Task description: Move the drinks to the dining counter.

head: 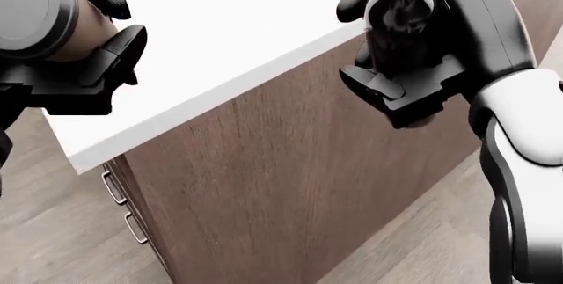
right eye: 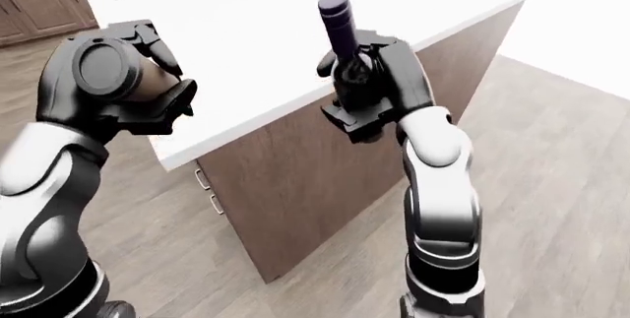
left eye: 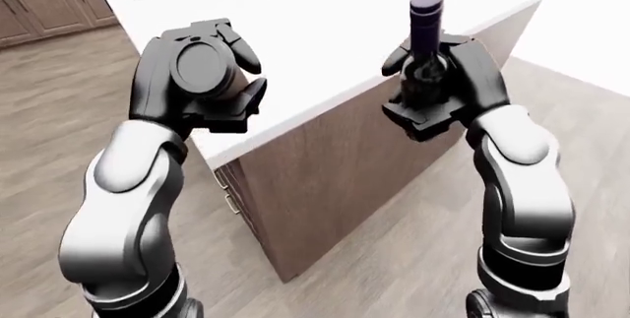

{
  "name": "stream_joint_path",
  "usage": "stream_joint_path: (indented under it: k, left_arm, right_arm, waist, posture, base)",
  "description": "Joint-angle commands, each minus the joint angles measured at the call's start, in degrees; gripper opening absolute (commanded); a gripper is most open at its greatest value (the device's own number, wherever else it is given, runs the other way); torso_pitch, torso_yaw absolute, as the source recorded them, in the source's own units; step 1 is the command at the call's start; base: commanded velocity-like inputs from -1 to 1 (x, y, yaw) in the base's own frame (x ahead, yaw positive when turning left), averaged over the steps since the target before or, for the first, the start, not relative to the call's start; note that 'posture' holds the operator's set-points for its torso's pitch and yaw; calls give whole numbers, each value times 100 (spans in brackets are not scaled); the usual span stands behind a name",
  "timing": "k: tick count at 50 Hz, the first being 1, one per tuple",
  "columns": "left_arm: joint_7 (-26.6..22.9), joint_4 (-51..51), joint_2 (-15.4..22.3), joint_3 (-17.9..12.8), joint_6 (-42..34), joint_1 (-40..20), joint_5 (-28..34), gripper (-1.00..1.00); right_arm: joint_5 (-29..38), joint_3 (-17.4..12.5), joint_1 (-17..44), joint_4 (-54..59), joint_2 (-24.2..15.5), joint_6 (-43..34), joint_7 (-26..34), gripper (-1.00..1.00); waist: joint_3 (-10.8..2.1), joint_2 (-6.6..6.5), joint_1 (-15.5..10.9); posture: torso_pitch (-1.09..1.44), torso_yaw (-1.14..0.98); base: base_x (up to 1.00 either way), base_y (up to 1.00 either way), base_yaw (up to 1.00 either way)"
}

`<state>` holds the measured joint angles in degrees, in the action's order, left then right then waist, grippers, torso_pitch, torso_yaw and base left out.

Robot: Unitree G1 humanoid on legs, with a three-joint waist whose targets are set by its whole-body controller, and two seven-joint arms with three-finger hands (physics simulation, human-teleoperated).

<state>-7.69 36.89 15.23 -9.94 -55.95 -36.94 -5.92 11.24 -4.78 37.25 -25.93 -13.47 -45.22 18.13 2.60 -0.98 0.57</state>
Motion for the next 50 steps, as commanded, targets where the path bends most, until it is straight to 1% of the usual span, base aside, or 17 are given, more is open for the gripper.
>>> stream_joint_path:
  k: [1,8,9,12,14,19,21,22,23,24,30,35,37,44,45,47,50]
  left_arm:
    - [82,17,40,41,231,-253,-19,-76]
    - [306,-493,-211,267,513,-667,59,-76]
    - [325,-521,-224,289,545,-683,67,-76]
    - [321,-524,-222,251,619,-598,41,-76]
    - [330,-486,-228,241,624,-531,16,-76]
    - [319,-441,-188,199,625,-462,-33,-76]
    - [322,-413,-184,208,602,-445,-46,-76]
    - [326,-425,-178,204,608,-447,-45,-76]
    - [325,-409,-167,195,593,-442,-49,-77]
    - [322,-399,-158,195,598,-430,-49,-77]
    - [350,-408,-183,229,612,-421,-34,-78]
    - [373,-478,-241,288,649,-467,12,-77]
    - [361,-477,-239,284,644,-479,17,-77]
    - [328,-430,-216,246,617,-453,6,-78]
    - [334,-433,-221,249,621,-453,7,-78]
    - [328,-417,-214,242,612,-440,0,-78]
    - [322,-388,-199,222,588,-435,-18,-78]
  right_arm:
    - [84,-171,336,-167,-118,255,-95,-100]
    - [-65,-287,797,249,-230,306,-94,-100]
    - [-101,-289,853,288,-241,331,-119,-100]
    - [-157,-264,826,369,-251,439,-176,-100]
    - [-204,-259,807,425,-231,510,-220,-100]
    - [-224,-235,783,459,-226,564,-235,-100]
    - [-242,-240,755,431,-221,568,-231,-100]
    - [-242,-236,758,432,-223,567,-234,-100]
    - [-243,-234,760,453,-215,589,-248,-100]
    - [-245,-223,751,462,-208,604,-252,-100]
    - [-219,-198,729,410,-207,581,-224,-100]
    - [-145,-163,715,425,-196,624,-181,-100]
    - [-108,-157,698,383,-203,589,-143,-100]
    - [2,-141,670,409,-156,635,-88,-100]
    - [1,-148,677,404,-139,665,-95,-100]
    - [33,-141,674,394,-144,626,-83,-100]
    - [71,-122,641,381,-131,599,-64,-100]
  waist:
    - [-193,-1,13]
    - [-177,77,-18]
    - [-280,68,-42]
    - [-150,-255,-42]
    - [-238,-208,-82]
    - [-97,142,-163]
    - [-232,574,-176]
    - [-173,339,-117]
    - [-105,446,-158]
    - [-92,415,-125]
    - [-11,75,-149]
    - [-109,-270,-110]
    - [-126,-134,-117]
    - [-169,-103,-60]
    - [-64,-65,-22]
    - [-228,3,8]
    - [-171,23,27]
  posture:
    - [0,0]
    - [0,0]
    - [0,0]
    - [0,0]
    - [0,0]
    - [0,0]
    - [0,0]
    - [0,0]
    - [0,0]
    - [0,0]
    - [0,0]
    - [0,0]
    - [0,0]
    - [0,0]
    - [0,0]
    - [0,0]
    - [0,0]
  base:
    - [0,0,0]
    - [0,0,0]
    - [0,-23,0]
    - [0,-32,0]
    - [11,-34,0]
    - [15,-36,0]
    - [15,-36,0]
    - [16,-37,0]
    - [16,-36,0]
    - [16,-37,0]
    - [17,-36,0]
    - [18,-26,0]
    - [19,0,0]
    - [18,0,0]
    - [0,0,0]
    - [0,0,0]
    - [0,0,0]
